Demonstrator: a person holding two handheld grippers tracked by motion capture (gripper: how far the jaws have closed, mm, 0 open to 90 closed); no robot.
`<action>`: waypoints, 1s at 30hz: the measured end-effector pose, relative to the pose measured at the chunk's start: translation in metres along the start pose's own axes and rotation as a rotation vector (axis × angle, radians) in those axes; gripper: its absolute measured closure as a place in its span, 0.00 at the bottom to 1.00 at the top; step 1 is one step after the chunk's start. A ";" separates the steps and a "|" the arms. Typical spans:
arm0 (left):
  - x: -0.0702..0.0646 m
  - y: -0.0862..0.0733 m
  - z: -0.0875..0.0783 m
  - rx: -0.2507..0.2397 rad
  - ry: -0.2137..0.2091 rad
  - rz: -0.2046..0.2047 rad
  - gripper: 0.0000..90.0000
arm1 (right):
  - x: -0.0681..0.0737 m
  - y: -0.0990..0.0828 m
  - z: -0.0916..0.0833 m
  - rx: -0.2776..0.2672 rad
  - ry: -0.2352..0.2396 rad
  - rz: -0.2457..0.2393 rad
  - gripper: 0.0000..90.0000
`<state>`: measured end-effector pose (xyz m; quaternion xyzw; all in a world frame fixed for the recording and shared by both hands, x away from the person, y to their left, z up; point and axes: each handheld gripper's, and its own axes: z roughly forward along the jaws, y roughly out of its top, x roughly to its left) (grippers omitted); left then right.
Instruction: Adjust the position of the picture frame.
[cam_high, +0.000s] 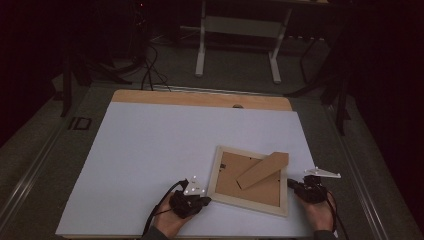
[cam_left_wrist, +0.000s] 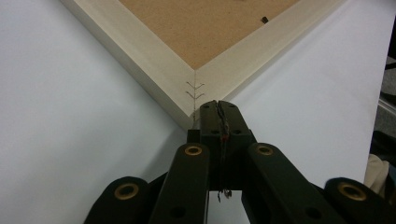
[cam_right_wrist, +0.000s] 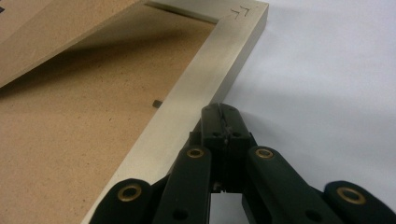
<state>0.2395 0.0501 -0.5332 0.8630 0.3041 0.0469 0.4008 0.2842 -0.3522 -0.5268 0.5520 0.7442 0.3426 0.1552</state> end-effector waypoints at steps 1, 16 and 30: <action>0.000 0.000 0.000 -0.001 0.001 -0.002 1.00 | 0.000 0.000 0.000 0.000 0.000 -0.002 1.00; 0.009 -0.001 -0.004 -0.004 0.041 -0.046 1.00 | 0.007 0.001 0.002 0.007 0.010 -0.043 1.00; 0.017 -0.002 -0.008 -0.002 0.082 -0.092 1.00 | 0.016 0.003 0.006 0.015 0.013 -0.086 1.00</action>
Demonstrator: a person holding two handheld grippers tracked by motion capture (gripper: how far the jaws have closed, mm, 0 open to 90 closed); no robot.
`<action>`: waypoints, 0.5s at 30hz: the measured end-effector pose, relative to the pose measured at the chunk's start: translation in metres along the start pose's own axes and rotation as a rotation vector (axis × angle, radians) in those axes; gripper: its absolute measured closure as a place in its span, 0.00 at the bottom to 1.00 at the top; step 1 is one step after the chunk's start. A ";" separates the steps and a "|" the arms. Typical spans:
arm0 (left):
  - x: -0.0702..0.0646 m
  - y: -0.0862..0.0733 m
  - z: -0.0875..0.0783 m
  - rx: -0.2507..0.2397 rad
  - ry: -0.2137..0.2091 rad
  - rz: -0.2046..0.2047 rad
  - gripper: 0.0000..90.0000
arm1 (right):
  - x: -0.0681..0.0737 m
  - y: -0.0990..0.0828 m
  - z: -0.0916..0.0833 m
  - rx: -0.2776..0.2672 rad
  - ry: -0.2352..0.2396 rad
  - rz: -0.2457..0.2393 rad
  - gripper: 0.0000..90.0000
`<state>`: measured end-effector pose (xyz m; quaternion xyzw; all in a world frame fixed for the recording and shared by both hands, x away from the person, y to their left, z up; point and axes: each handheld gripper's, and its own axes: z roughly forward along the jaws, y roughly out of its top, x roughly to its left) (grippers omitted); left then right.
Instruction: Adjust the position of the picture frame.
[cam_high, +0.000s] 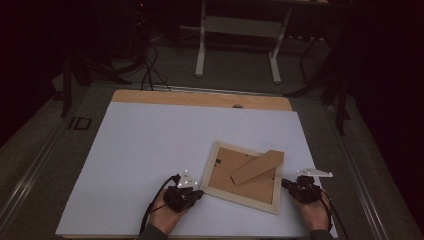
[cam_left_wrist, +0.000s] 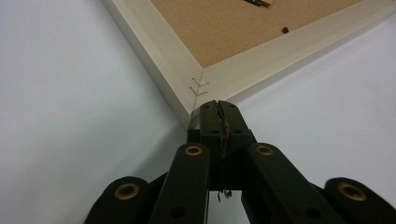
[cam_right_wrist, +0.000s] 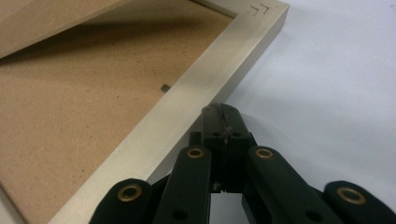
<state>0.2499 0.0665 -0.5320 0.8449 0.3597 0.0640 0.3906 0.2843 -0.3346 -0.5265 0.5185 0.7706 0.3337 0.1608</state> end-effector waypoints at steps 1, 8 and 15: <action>0.000 0.000 0.000 0.003 0.005 0.000 1.00 | 0.001 0.000 0.000 0.002 -0.001 -0.005 1.00; 0.006 0.000 -0.001 0.007 0.022 -0.024 1.00 | 0.010 0.002 0.004 0.008 0.012 -0.037 1.00; 0.013 0.000 -0.003 0.001 0.042 -0.055 1.00 | 0.015 0.005 0.006 0.016 0.022 -0.055 1.00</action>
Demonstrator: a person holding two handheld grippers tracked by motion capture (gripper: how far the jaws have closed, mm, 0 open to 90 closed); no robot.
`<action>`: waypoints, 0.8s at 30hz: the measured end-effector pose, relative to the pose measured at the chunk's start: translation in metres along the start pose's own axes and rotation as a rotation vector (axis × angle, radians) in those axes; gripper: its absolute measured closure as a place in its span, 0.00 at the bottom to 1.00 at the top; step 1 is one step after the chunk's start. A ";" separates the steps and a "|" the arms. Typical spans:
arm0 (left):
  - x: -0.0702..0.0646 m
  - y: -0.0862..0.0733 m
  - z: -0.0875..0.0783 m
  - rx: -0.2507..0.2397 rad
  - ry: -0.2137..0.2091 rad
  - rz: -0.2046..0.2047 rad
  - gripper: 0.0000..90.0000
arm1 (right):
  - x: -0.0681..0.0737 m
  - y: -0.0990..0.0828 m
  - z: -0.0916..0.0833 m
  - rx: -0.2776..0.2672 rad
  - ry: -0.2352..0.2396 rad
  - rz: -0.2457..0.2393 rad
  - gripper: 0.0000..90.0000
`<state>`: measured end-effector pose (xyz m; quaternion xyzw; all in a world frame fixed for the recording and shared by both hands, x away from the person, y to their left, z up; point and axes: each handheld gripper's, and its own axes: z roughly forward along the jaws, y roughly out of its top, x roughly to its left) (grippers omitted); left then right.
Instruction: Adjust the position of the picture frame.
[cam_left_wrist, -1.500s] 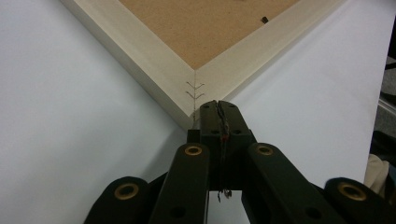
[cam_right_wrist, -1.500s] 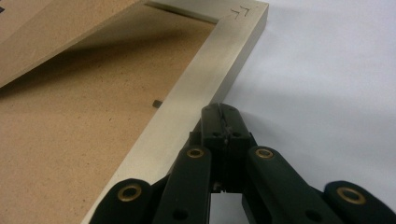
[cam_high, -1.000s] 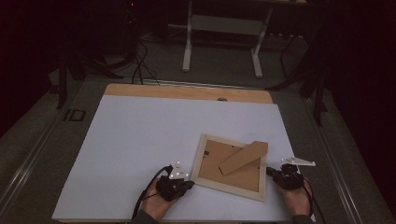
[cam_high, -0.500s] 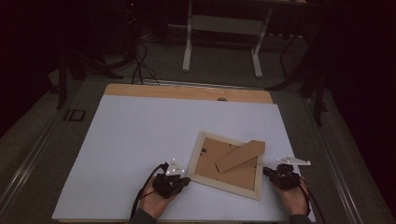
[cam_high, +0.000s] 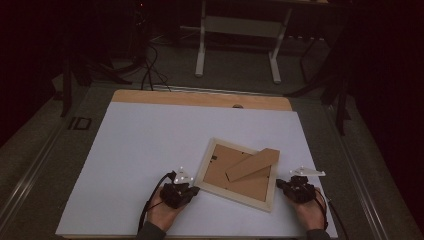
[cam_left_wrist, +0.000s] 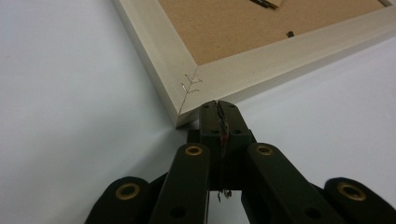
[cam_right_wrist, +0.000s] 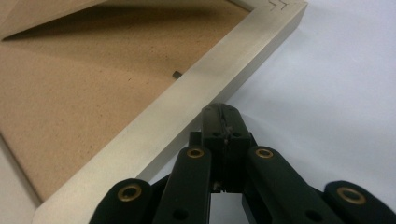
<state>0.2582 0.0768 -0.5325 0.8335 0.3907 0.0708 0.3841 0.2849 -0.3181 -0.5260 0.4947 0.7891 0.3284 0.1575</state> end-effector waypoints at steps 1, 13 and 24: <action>0.001 0.000 0.000 0.000 0.005 -0.004 1.00 | 0.001 0.000 0.001 -0.002 0.002 -0.003 1.00; 0.010 0.004 0.003 0.012 0.042 -0.025 1.00 | 0.018 0.004 0.006 0.007 0.026 -0.046 1.00; 0.024 0.005 0.004 -0.018 0.076 -0.055 1.00 | 0.026 0.010 0.013 0.011 0.072 -0.083 1.00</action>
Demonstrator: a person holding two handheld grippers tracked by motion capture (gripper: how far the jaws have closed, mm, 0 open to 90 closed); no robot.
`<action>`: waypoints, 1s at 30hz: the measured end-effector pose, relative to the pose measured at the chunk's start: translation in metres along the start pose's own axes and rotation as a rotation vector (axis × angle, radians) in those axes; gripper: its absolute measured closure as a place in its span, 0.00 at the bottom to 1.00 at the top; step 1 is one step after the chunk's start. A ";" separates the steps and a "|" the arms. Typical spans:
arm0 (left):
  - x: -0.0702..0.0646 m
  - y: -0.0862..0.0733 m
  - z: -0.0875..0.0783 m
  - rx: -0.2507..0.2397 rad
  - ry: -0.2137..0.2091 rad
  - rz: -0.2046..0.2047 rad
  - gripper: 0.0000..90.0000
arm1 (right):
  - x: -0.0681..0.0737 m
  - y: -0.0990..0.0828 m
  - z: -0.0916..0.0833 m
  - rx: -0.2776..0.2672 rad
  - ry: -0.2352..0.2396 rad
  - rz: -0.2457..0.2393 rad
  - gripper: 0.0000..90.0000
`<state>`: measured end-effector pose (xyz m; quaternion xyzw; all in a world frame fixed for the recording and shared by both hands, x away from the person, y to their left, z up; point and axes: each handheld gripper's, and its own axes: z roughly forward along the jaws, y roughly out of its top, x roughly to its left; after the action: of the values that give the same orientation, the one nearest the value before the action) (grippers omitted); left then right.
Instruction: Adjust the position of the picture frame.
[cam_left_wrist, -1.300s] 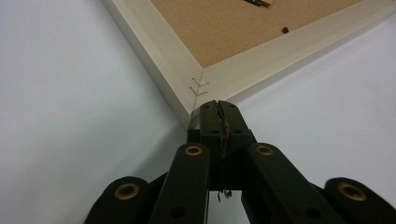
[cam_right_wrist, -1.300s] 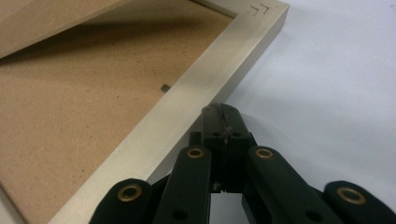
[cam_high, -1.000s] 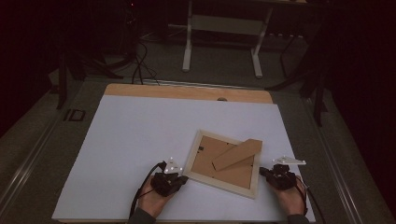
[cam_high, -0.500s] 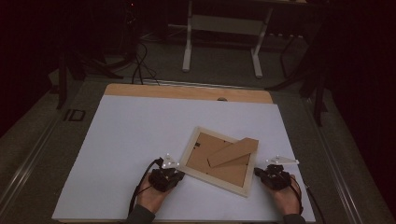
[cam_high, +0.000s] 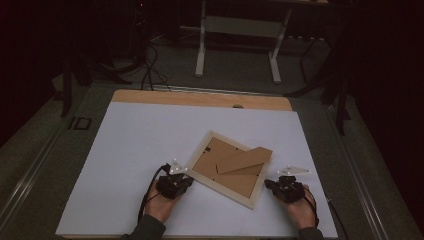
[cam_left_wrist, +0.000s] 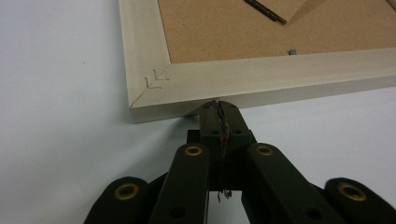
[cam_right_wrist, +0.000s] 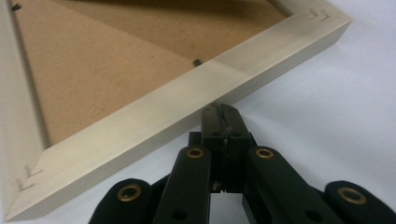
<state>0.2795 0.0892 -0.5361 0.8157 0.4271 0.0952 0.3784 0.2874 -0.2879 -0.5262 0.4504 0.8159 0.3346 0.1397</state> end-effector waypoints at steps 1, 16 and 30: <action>0.000 0.000 0.000 0.000 0.000 0.000 1.00 | -0.001 0.001 0.000 0.000 -0.004 0.001 1.00; 0.008 0.003 0.002 -0.010 -0.007 -0.041 1.00 | -0.036 0.033 0.008 -0.030 -0.096 0.066 1.00; 0.007 0.011 0.005 0.024 0.025 -0.009 1.00 | -0.062 0.055 0.023 -0.031 -0.152 0.123 1.00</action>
<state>0.2932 0.0885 -0.5333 0.8171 0.4364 0.0986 0.3636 0.3695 -0.3091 -0.5110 0.5215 0.7686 0.3197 0.1874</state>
